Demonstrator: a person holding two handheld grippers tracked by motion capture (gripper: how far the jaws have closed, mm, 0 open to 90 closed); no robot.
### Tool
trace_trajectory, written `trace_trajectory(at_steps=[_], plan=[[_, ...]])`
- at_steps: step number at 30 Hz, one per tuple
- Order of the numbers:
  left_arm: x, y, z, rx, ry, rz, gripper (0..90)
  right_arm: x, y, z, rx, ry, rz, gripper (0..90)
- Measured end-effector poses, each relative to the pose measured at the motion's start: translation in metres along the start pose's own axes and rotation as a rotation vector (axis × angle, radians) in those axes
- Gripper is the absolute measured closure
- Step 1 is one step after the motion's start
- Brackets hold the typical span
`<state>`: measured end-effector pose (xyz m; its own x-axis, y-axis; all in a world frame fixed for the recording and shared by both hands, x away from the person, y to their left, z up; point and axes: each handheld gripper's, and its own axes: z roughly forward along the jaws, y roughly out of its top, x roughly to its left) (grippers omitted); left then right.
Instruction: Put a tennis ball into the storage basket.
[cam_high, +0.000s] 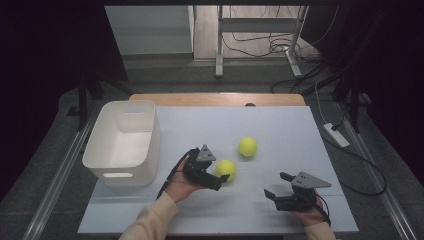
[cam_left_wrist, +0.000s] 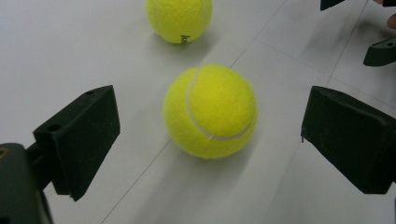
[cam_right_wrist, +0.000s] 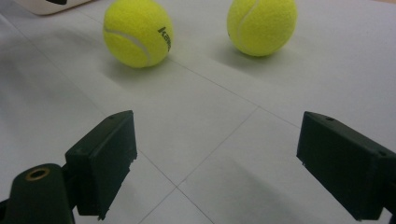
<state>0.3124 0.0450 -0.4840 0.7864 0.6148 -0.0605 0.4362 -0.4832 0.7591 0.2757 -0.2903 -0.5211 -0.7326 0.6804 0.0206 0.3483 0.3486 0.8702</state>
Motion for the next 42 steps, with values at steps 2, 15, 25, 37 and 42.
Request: trace_trajectory(at_steps=[2, 15, 25, 37, 42], plan=[[0.0, 0.001, 0.003, 0.01, -0.003, 0.004, 5.3, 0.0, 0.0, 0.0, 0.0, 0.0, 0.0, 12.0], [0.002, -0.001, 0.021, 0.043, -0.019, 0.005, 4.6, 0.0, 0.0, 0.0, -0.003, 0.001, -0.001, 12.0], [0.002, -0.001, 0.037, 0.06, -0.043, 0.005, 4.7, 0.0, 0.0, 0.0, -0.001, -0.001, 0.0, 12.0], [0.005, -0.003, 0.058, 0.081, -0.071, -0.005, 11.1, 0.0, 0.0, 0.0, 0.0, -0.002, 0.005, 12.0], [0.01, -0.005, 0.061, 0.089, -0.085, -0.012, 24.0, -0.001, 0.0, 0.0, 0.004, -0.005, 0.003, 12.0]])
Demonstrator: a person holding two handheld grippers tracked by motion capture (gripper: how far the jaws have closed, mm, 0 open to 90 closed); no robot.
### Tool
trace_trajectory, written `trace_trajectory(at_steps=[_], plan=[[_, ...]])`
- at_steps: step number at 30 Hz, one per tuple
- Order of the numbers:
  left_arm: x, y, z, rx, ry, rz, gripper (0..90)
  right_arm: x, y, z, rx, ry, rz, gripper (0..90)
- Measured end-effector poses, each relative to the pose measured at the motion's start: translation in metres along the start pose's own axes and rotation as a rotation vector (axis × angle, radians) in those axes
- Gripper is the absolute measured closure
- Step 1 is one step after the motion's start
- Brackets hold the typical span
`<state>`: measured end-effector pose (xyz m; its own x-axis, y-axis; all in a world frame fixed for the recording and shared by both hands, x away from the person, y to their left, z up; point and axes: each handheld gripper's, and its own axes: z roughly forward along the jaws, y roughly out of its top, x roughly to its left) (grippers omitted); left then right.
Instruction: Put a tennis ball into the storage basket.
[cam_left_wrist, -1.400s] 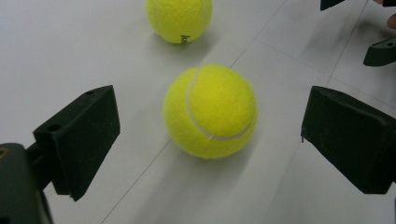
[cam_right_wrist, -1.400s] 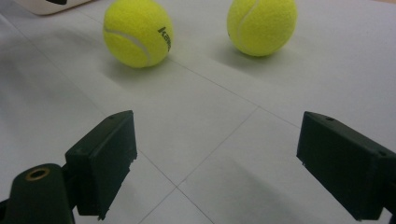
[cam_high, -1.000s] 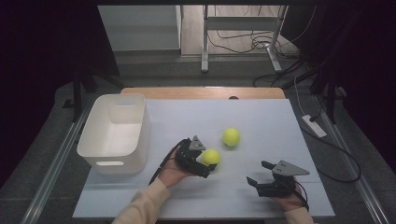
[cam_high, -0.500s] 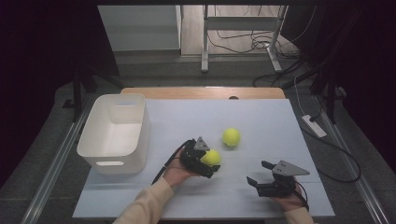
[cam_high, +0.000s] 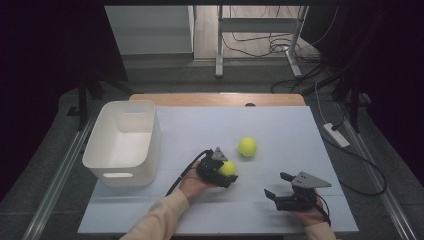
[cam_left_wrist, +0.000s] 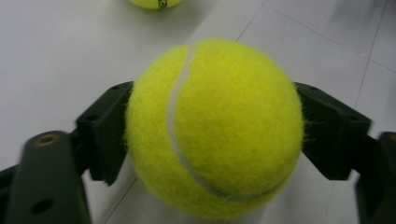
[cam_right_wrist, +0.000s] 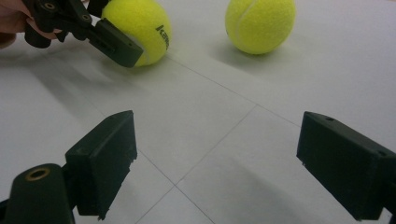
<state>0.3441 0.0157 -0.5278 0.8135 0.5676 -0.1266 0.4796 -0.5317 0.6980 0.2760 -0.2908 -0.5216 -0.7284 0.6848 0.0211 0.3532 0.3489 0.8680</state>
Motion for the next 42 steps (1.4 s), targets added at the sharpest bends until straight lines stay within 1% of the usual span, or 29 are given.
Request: trace_trajectory(at_steps=[4, 9, 12, 16, 17, 21, 22, 23, 24, 29, 33, 42], plan=[[0.003, -0.001, -0.001, -0.001, -0.022, -0.001, 25.9, 0.0, 0.0, 0.001, 0.012, -0.009, 0.001, 12.2], [0.003, -0.001, -0.004, -0.004, -0.02, 0.011, 26.5, 0.0, 0.0, 0.0, 0.011, -0.01, 0.0, 12.2], [0.002, 0.0, -0.009, -0.026, -0.016, 0.014, 26.6, 0.0, 0.0, 0.0, 0.01, -0.009, -0.001, 12.2], [0.002, 0.002, -0.019, -0.054, -0.01, 0.021, 26.6, 0.0, 0.0, 0.0, 0.007, -0.006, -0.001, 12.2], [0.002, 0.003, -0.021, -0.063, -0.009, 0.016, 26.6, 0.0, 0.0, 0.0, 0.007, -0.007, -0.001, 12.2], [0.002, 0.004, -0.028, -0.077, -0.007, 0.024, 26.6, 0.0, 0.0, 0.0, 0.006, -0.004, -0.004, 12.2], [0.002, 0.004, -0.031, -0.09, -0.006, 0.021, 26.6, 0.001, 0.0, 0.0, 0.004, -0.003, -0.005, 12.2], [0.002, 0.004, -0.031, -0.09, -0.006, 0.021, 26.6, 0.001, 0.0, 0.0, 0.002, -0.002, -0.005, 12.2], [0.002, 0.005, -0.035, -0.098, -0.006, 0.025, 26.6, 0.001, 0.0, -0.001, 0.0, -0.002, -0.006, 12.2], [0.003, 0.006, -0.042, -0.117, -0.001, 0.025, 26.6, 0.001, 0.0, -0.001, -0.003, -0.001, -0.004, 12.2], [0.004, 0.006, -0.048, -0.136, -0.006, 0.019, 26.5, 0.001, 0.0, -0.001, -0.005, -0.001, -0.005, 12.2], [0.007, 0.007, -0.061, -0.167, 0.001, 0.012, 26.5, 0.0, 0.0, -0.001, -0.005, -0.003, -0.005, 12.2]])
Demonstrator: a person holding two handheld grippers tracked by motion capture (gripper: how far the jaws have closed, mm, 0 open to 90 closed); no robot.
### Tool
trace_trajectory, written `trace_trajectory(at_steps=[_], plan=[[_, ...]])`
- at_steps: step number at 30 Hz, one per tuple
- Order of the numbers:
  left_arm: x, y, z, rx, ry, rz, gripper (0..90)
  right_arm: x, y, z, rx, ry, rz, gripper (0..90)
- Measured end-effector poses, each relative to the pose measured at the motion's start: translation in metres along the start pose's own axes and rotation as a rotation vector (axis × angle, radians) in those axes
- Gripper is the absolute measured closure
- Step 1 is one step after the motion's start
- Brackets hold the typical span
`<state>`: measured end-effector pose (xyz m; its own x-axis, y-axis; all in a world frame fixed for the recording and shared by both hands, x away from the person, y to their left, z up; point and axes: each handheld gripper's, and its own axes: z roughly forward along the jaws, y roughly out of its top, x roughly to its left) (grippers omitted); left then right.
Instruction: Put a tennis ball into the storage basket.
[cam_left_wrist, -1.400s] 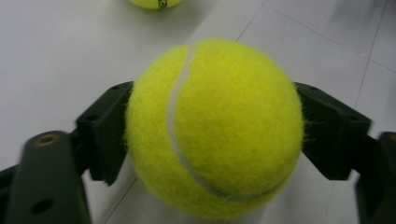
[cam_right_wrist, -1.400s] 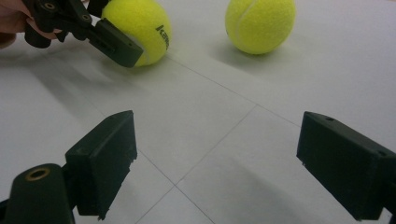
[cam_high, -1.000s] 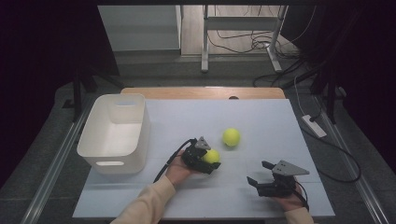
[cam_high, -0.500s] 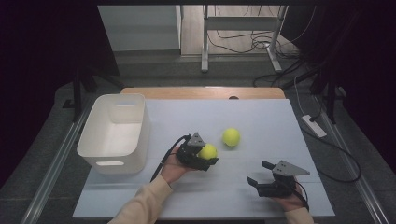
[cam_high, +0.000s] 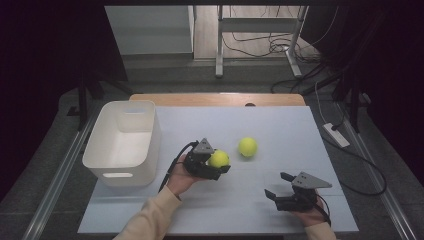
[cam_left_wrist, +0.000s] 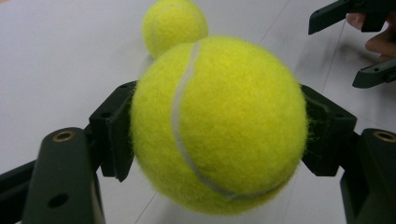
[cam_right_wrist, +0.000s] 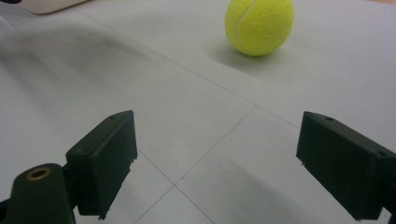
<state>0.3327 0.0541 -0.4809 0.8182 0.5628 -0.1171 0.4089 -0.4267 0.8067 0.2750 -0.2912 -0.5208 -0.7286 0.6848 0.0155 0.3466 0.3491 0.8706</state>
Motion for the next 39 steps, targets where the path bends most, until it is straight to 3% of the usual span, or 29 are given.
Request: trace_trajectory(at_steps=[21, 39], plan=[[0.005, 0.005, -0.025, -0.054, 0.025, 0.008, 26.5, 0.0, 0.0, -0.001, -0.004, -0.002, -0.006, 12.2], [0.012, 0.012, -0.057, -0.114, 0.057, 0.008, 26.5, -0.001, 0.0, -0.002, -0.009, -0.01, 0.004, 12.2]])
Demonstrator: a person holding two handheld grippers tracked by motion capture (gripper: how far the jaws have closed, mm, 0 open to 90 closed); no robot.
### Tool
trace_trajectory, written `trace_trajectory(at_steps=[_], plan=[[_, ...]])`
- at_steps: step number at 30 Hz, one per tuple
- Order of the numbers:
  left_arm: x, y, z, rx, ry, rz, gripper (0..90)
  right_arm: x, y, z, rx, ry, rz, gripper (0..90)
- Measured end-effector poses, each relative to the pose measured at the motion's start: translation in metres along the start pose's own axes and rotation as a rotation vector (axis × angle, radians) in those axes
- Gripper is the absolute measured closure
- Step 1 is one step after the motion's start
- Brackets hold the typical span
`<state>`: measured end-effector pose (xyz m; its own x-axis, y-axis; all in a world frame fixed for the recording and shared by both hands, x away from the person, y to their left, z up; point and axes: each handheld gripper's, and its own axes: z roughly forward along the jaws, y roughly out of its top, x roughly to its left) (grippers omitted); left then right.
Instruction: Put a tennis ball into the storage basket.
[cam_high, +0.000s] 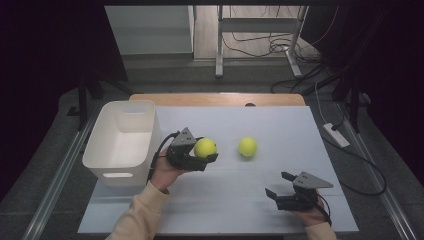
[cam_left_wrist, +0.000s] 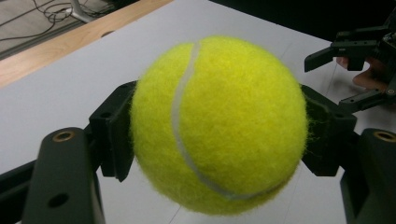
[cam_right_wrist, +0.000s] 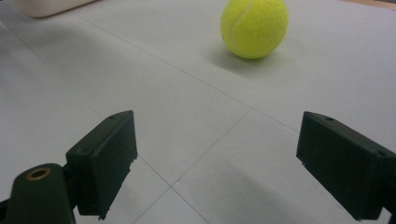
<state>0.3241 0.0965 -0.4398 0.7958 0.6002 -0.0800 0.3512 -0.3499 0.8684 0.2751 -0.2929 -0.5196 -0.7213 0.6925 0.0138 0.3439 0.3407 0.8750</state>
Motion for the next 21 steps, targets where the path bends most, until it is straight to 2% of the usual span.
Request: trace_trajectory(at_steps=[12, 21], plan=[[0.005, 0.001, -0.011, -0.022, 0.021, -0.008, 26.5, 0.0, 0.0, 0.0, 0.003, -0.002, -0.003, 12.2], [0.002, 0.005, -0.02, -0.055, 0.035, 0.0, 26.5, 0.0, 0.0, 0.0, 0.003, -0.002, -0.006, 12.2]])
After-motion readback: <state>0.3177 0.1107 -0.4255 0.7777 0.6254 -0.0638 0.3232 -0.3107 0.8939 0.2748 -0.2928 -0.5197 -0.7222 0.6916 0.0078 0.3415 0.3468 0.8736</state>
